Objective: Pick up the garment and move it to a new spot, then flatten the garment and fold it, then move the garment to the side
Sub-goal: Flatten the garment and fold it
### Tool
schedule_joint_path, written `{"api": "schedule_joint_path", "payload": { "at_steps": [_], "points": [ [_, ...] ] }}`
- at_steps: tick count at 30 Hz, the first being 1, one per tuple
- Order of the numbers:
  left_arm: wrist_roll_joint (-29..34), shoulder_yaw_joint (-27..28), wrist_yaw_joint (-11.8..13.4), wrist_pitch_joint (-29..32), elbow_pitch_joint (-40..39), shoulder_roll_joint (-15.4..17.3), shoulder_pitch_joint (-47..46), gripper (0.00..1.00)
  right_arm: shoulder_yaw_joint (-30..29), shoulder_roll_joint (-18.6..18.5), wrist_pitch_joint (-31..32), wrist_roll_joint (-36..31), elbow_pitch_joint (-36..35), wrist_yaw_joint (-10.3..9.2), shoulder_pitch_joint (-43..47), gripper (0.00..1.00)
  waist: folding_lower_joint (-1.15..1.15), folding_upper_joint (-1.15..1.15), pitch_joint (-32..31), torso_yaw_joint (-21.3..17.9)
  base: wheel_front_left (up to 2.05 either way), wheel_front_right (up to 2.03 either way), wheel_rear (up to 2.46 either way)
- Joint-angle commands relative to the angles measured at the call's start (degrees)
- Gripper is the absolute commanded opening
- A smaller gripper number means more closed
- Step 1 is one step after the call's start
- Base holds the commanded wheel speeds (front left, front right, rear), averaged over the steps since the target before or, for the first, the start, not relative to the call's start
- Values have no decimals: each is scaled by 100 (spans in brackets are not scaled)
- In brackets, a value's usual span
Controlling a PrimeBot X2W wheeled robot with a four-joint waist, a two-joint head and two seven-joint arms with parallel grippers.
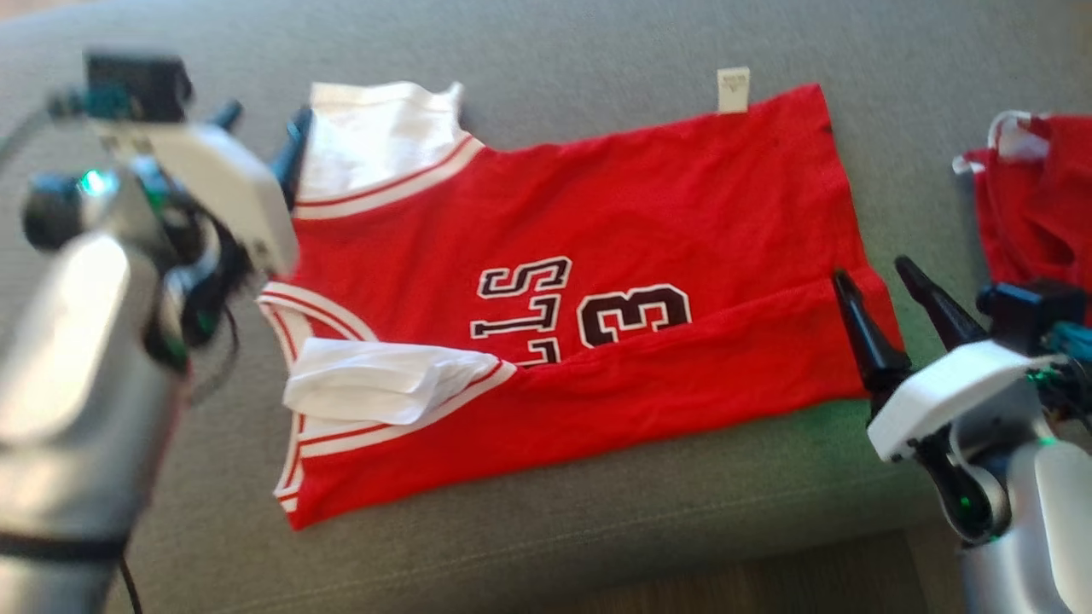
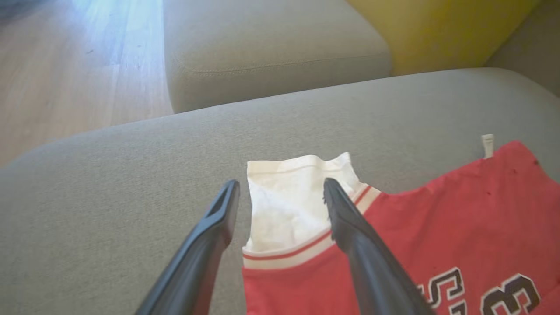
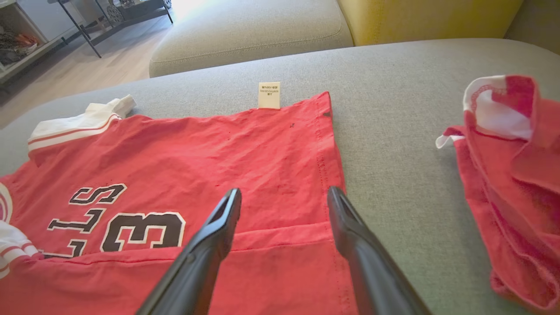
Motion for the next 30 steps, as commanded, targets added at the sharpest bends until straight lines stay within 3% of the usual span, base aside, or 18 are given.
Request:
{"api": "schedule_joint_path", "payload": {
  "at_steps": [1,7,14,28,29,30],
  "points": [
    [55,206,-63,86,207,180,-527,100,168,-113,-101,45,-105,-2,-149,100,-1,0,238,-194,0,0,0],
    [242,50,-240,349,1460,171,-1506,100,443,-94,-259,147,66,-2,-379,100,-1,0,596,-454,0,0,0],
    [398,-83,-498,745,2607,378,-2443,100,750,-63,-453,282,251,-2,-650,100,-1,0,1058,-823,0,0,0],
    [494,-363,-888,1067,3571,527,-2930,100,809,-118,-684,377,481,-2,-891,100,-1,0,1267,-1035,0,0,0],
    [482,-376,-908,1093,3613,515,-2932,98,812,-116,-686,376,489,-2,-905,100,-1,0,1262,-1033,0,0,0],
    [470,-389,-929,1117,3647,504,-2940,70,818,-115,-686,378,494,-2,-919,100,-1,0,1259,-1030,0,0,0]
  ]
}}
